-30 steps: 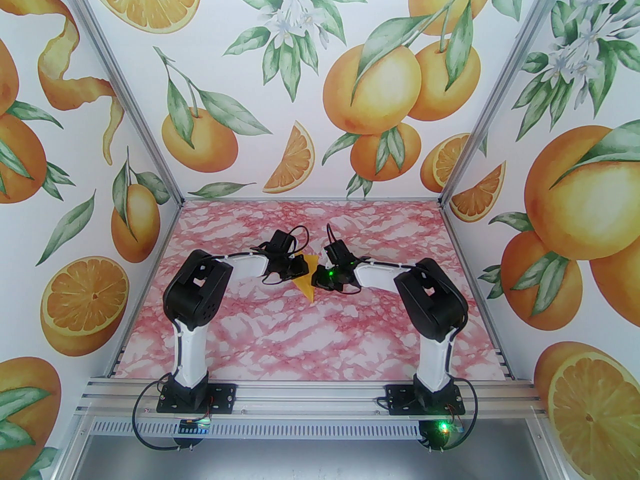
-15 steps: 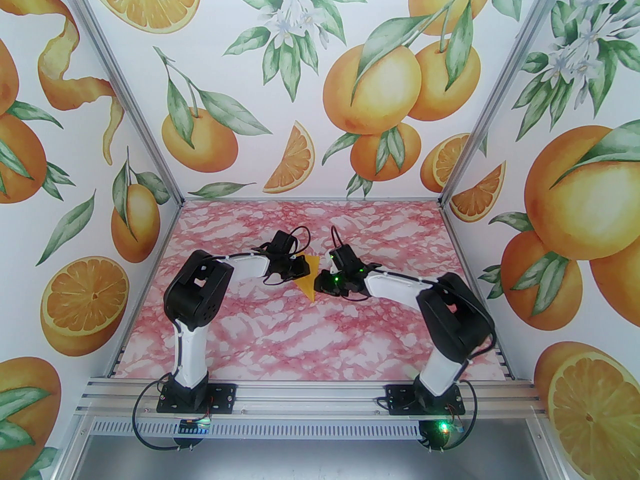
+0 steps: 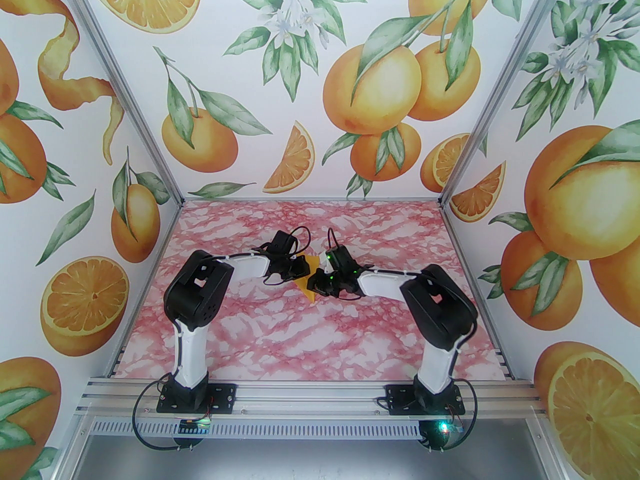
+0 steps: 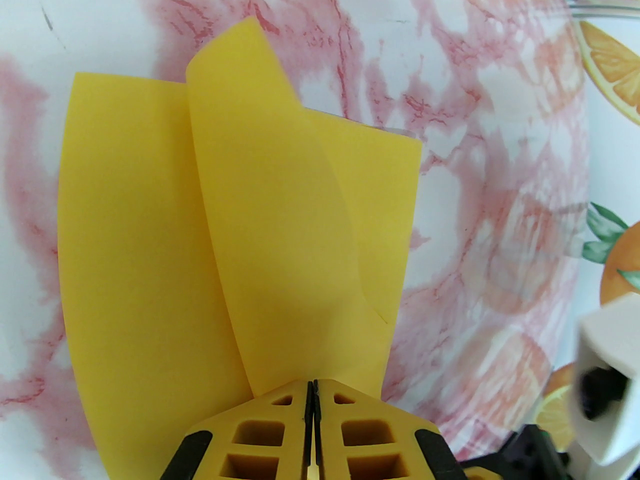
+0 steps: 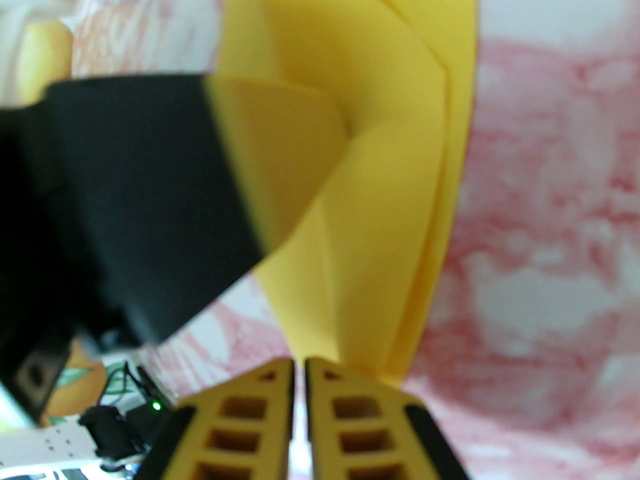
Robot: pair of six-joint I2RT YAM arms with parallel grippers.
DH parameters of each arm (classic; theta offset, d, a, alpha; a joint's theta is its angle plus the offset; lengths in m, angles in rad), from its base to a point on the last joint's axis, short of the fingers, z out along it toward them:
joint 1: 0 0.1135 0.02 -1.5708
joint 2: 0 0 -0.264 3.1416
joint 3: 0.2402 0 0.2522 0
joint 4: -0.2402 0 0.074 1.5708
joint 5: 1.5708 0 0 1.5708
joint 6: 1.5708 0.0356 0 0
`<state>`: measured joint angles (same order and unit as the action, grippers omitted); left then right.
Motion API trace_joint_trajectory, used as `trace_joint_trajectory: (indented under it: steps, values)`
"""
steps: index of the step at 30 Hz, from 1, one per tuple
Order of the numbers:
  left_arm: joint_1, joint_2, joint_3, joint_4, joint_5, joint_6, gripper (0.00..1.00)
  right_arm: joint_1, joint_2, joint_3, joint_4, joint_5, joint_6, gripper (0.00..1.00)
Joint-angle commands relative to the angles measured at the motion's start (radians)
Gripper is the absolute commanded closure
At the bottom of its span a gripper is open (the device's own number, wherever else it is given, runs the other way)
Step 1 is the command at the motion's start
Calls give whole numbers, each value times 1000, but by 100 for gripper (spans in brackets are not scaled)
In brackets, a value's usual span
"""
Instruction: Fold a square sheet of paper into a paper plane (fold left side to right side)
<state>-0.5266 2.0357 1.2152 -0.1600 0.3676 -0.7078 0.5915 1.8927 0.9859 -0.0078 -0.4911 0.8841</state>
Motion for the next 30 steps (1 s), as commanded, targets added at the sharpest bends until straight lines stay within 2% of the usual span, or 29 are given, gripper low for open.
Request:
trace_joint_trajectory:
  steps: [1, 23, 30]
  values:
    - [-12, 11, -8, -21, 1, -7, 89, 5, 20, 25, 17, -10, 21, 88]
    - [-13, 14, -15, -18, -5, -12, 89, -5, 49, -87, 4, -33, -20, 89]
    - [1, -2, -19, -16, -5, 10, 89, -7, 51, -94, -36, -23, -43, 97]
